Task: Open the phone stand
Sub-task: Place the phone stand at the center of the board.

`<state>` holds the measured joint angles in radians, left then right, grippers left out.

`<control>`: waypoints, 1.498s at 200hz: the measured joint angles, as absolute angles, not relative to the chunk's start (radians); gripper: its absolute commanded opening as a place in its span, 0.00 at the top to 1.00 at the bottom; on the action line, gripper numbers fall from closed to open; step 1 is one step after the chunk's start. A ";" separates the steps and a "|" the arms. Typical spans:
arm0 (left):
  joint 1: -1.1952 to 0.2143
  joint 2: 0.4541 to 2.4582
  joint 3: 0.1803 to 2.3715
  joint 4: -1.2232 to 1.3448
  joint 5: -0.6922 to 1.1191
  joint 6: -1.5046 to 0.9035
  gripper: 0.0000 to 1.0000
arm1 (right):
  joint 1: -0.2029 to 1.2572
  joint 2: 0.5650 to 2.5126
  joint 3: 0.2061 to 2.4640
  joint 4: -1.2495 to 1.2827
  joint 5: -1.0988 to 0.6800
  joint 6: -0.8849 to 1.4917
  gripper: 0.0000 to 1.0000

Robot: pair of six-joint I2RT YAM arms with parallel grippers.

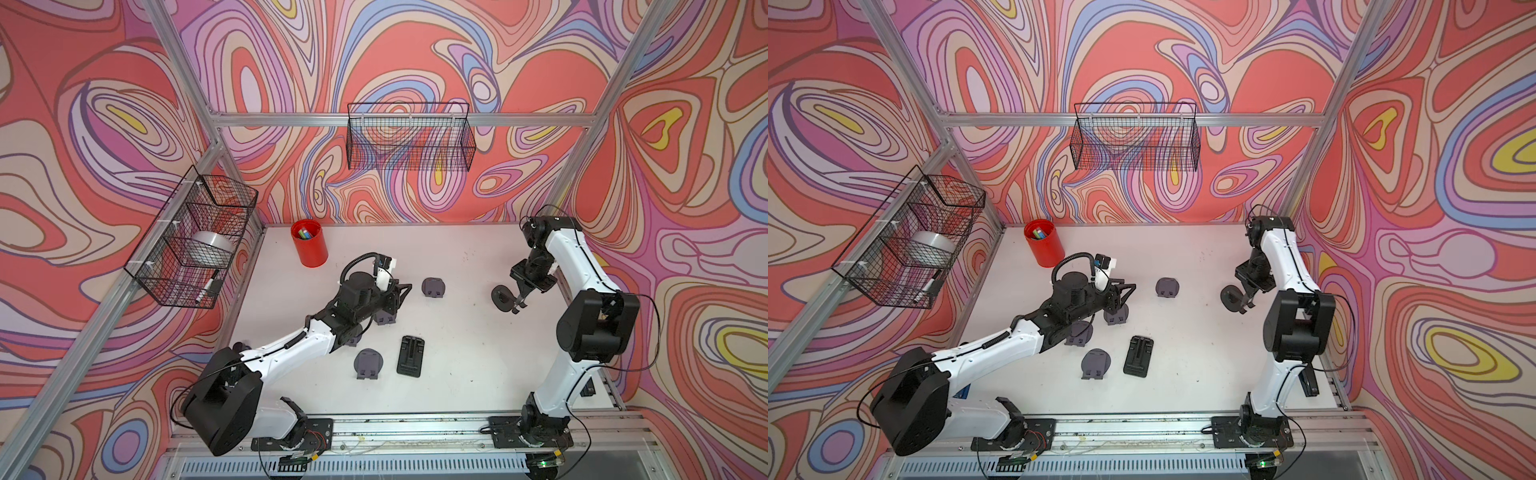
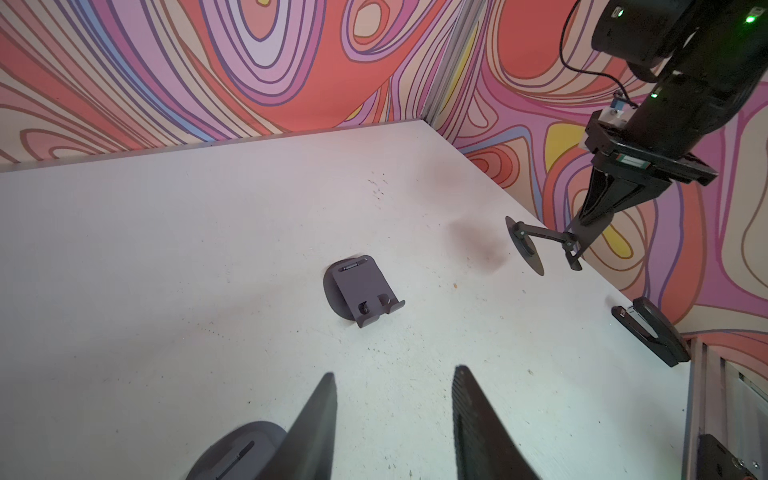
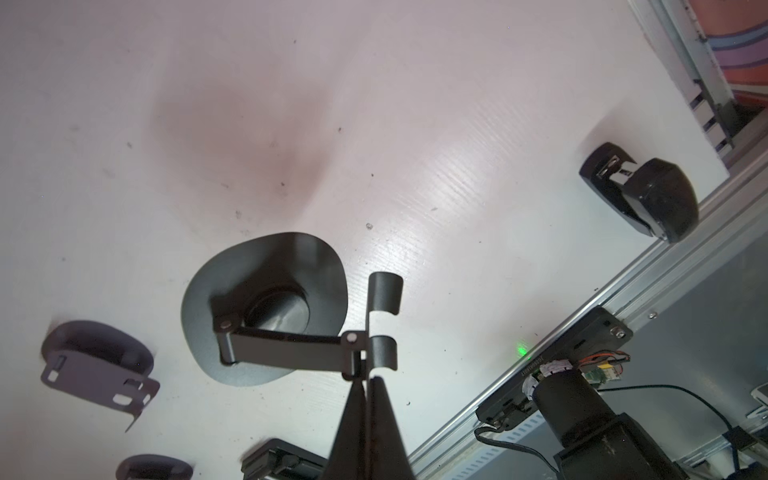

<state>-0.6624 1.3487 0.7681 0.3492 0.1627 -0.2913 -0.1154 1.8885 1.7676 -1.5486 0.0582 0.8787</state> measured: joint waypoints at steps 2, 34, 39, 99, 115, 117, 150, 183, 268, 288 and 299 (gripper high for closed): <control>-0.662 1.347 0.767 0.348 0.163 -0.292 0.59 | -0.117 1.891 1.768 -1.547 0.062 0.882 1.00; -0.662 1.310 0.727 0.340 0.145 -0.294 0.59 | -0.150 1.971 1.807 -1.530 0.113 0.958 1.00; -0.662 1.304 0.720 0.339 0.142 -0.295 0.59 | -0.152 1.989 1.821 -1.527 0.120 0.968 1.00; -0.662 1.237 0.685 0.310 0.091 -0.292 0.59 | -0.156 2.200 2.024 -1.520 0.176 1.070 1.00; -0.662 1.230 0.680 0.309 0.081 -0.292 0.59 | -0.158 2.226 2.056 -1.528 0.187 1.087 1.00; -0.662 1.229 0.680 0.309 0.079 -0.292 0.59 | -0.158 2.228 2.058 -1.529 0.187 1.088 1.00; -0.662 1.229 0.676 0.300 0.069 -0.292 0.59 | -0.165 2.235 2.065 -1.531 0.191 1.115 1.00; -0.662 1.221 0.671 0.284 0.055 -0.288 0.59 | -0.173 2.284 2.113 -1.532 0.170 1.121 1.00; -0.662 1.215 0.671 0.272 0.043 -0.284 0.59 | -0.175 2.313 2.149 -1.534 0.164 1.138 0.81; -0.662 1.215 0.671 0.272 0.042 -0.284 0.59 | -0.175 2.322 2.149 -1.528 0.162 1.140 0.70; -0.662 1.215 0.671 0.272 0.041 -0.284 0.59 | -0.175 2.326 2.149 -1.528 0.161 1.139 0.65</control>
<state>-0.6624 1.2152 0.6712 0.2722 0.0410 -0.2836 -0.1753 2.3257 2.1487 -1.5284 0.1612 1.1385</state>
